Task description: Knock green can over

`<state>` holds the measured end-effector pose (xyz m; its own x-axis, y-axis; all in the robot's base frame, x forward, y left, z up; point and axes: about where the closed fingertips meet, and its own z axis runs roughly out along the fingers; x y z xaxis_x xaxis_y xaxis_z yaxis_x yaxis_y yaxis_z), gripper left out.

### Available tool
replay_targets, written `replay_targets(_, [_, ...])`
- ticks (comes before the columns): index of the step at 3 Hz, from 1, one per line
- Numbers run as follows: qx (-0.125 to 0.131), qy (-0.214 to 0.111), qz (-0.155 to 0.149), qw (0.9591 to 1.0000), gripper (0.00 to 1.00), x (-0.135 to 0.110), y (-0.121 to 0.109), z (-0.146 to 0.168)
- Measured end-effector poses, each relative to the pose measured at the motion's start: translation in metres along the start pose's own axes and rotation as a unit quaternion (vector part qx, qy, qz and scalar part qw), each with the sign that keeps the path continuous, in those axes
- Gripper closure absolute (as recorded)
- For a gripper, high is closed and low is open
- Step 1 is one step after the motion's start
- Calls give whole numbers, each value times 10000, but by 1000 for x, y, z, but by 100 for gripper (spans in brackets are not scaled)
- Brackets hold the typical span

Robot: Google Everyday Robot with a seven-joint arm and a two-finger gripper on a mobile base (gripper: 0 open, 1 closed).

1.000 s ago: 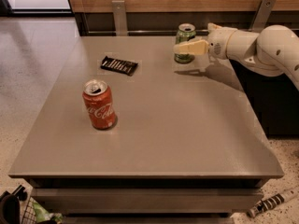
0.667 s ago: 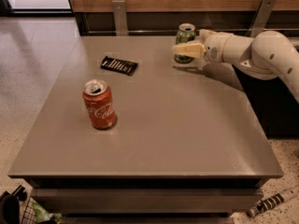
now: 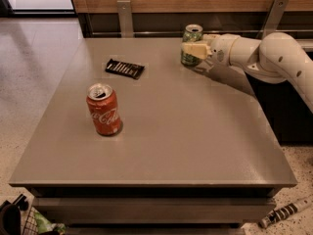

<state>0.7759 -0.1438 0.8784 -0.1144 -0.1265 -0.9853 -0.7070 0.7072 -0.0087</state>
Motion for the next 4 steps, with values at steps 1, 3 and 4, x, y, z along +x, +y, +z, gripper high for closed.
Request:
replay_targets(1, [-30,0,3,10000,100,0,3,3])
replay_targets(3, [-47,263,-147,9995,100,-10,5,3])
replay_targets(4, [-93,776,-479,9958,100,-34,8,-2])
